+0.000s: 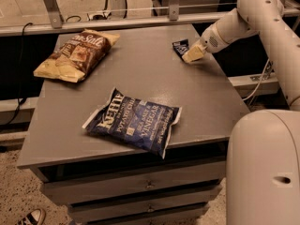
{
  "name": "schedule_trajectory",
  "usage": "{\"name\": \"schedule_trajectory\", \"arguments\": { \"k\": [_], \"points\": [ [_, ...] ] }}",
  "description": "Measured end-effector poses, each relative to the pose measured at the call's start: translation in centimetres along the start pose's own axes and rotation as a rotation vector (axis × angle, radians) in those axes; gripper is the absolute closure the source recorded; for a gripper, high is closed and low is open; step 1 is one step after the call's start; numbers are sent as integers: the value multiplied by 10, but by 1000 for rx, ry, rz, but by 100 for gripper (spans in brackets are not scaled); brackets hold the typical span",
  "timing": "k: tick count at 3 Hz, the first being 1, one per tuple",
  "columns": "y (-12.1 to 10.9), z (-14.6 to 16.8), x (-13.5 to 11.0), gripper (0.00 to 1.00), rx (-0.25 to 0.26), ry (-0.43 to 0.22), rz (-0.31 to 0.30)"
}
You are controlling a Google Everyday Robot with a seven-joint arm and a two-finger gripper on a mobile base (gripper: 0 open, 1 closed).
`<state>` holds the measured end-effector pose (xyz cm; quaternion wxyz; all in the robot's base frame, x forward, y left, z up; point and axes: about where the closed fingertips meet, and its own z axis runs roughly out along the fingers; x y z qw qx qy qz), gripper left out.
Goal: Move rxbar blueberry near blue chip bag
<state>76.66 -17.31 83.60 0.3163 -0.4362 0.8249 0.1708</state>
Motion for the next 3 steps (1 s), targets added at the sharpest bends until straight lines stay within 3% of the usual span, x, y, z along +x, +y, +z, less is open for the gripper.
{"name": "schedule_trajectory", "arguments": {
  "k": [3],
  "points": [
    [0,3,-8,5,-6,-18,-24]
  ]
}}
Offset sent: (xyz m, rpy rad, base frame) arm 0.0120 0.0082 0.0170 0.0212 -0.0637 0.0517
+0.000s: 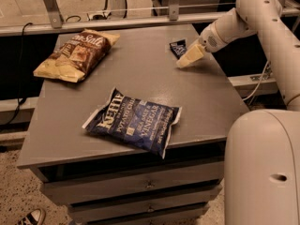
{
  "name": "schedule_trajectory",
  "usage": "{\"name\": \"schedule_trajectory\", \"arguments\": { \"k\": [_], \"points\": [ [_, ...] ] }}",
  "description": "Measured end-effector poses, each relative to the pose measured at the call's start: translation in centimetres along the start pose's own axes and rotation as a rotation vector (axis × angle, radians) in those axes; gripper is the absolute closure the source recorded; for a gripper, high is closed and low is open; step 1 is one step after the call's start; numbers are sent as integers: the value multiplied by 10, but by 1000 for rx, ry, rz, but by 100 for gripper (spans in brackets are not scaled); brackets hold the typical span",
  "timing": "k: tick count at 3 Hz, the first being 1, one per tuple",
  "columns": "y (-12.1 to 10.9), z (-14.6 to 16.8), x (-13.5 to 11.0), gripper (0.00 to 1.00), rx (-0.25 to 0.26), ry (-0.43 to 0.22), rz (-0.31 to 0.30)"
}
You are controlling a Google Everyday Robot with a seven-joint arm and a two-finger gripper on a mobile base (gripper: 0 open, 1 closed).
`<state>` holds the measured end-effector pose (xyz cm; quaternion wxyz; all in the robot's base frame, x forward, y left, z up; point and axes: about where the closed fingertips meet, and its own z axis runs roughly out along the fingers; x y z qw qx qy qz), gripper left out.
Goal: Move rxbar blueberry near blue chip bag
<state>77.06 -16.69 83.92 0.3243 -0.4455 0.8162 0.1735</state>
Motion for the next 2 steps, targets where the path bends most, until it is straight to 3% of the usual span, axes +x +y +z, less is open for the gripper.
{"name": "schedule_trajectory", "arguments": {
  "k": [2],
  "points": [
    [6,-23,-27,0,34,-79,-58]
  ]
}}
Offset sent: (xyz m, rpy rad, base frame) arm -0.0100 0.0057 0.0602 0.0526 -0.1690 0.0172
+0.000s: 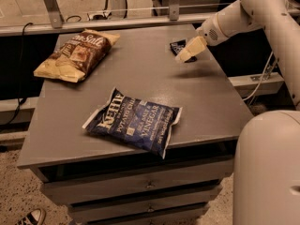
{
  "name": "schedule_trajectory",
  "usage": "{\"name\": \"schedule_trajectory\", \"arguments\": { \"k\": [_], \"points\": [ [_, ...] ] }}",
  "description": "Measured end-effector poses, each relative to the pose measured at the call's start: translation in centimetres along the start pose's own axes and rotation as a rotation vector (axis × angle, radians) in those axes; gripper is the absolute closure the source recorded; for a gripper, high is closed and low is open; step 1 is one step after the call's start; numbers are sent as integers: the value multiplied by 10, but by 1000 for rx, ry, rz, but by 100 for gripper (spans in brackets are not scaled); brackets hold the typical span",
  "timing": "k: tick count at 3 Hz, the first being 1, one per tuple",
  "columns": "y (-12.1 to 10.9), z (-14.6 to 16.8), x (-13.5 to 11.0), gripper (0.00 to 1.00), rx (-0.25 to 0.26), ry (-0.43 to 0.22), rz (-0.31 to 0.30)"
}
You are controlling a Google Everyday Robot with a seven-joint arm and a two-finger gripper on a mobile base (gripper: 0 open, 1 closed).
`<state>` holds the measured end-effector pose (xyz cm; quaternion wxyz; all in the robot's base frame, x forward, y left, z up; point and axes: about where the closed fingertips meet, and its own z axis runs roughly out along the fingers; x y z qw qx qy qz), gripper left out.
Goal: Move rxbar blueberry near blue chip bag
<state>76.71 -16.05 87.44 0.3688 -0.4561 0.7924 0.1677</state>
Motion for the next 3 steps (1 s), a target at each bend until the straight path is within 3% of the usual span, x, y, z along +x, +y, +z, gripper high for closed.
{"name": "schedule_trajectory", "arguments": {
  "k": [2,3],
  "points": [
    [-11,9,14,0,30,-8,22],
    [-13,18,23,16,26,-8,42]
  ]
}}
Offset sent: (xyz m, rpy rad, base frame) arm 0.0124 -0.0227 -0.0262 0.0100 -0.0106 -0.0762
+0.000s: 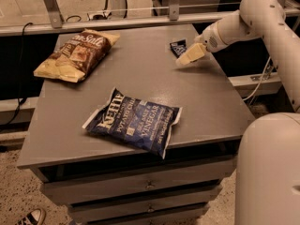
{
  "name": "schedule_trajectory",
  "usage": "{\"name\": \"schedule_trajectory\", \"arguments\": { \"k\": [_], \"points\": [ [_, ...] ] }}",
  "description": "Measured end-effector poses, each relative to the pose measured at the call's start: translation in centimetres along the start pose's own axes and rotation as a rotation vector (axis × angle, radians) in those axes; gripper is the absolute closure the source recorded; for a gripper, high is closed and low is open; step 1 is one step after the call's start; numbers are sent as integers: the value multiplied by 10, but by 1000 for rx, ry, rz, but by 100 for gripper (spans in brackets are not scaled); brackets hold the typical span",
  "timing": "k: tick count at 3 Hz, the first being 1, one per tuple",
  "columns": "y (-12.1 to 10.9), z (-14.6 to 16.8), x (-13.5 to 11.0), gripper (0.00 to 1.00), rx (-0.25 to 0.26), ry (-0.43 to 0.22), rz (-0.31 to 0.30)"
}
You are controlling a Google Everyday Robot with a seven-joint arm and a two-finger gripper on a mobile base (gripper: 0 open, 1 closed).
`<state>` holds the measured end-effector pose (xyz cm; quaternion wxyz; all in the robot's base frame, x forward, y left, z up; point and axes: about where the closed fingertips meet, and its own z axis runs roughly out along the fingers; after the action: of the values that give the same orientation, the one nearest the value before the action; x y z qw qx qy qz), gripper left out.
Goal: Move rxbar blueberry near blue chip bag
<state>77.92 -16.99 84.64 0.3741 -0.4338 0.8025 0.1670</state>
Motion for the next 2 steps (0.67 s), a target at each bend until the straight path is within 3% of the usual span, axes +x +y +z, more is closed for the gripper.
{"name": "schedule_trajectory", "arguments": {
  "k": [2],
  "points": [
    [1,9,6,62,-12,2,36]
  ]
}}
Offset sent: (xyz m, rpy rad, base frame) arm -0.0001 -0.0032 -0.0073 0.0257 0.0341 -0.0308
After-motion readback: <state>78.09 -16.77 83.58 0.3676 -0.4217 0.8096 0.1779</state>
